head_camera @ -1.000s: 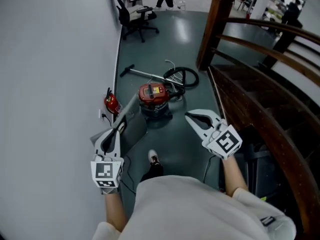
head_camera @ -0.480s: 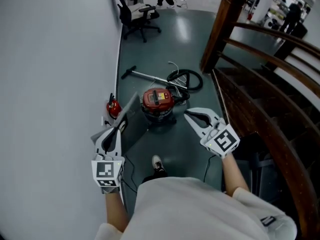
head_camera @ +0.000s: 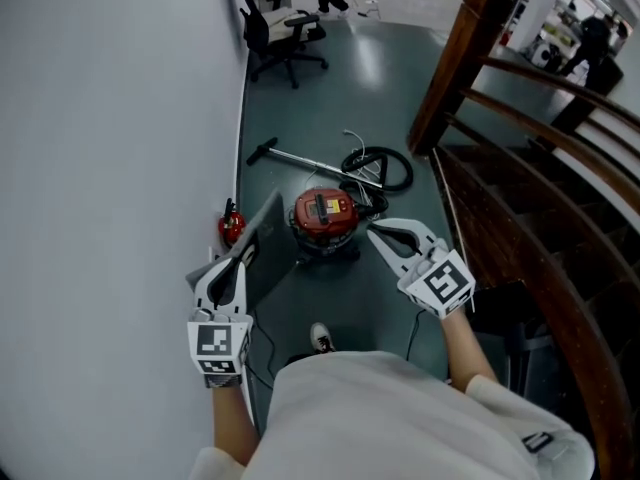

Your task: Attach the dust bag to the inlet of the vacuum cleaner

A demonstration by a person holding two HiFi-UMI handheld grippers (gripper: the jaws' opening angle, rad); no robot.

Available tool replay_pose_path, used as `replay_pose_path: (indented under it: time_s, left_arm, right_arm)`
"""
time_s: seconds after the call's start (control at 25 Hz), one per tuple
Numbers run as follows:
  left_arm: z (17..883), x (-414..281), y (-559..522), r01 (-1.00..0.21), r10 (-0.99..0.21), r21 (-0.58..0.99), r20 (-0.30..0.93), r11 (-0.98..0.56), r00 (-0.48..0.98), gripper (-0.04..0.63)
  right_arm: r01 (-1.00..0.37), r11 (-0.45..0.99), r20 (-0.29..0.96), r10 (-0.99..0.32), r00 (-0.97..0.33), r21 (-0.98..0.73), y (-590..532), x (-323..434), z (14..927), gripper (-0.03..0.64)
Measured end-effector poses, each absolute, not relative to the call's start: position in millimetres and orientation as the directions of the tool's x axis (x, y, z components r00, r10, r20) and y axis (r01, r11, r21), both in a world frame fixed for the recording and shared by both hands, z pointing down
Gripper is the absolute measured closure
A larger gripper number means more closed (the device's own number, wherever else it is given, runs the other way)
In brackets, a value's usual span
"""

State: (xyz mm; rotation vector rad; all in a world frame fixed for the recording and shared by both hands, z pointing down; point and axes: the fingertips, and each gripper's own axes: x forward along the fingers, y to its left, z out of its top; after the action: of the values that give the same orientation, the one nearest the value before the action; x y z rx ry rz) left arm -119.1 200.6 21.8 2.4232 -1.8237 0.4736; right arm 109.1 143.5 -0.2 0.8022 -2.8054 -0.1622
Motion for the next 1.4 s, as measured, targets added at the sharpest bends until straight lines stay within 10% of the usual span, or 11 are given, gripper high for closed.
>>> replay_pose_path:
  time_s: [1.4]
  left_arm:
    - [174, -206, 72, -0.999, -0.889, -0.033, 0.457, 0.014, -0.028, 0.572]
  right_arm:
    - [-0.528, 0.841, 0.421, -0.439, -0.794, -0.118, -51, 67, 185, 0.588]
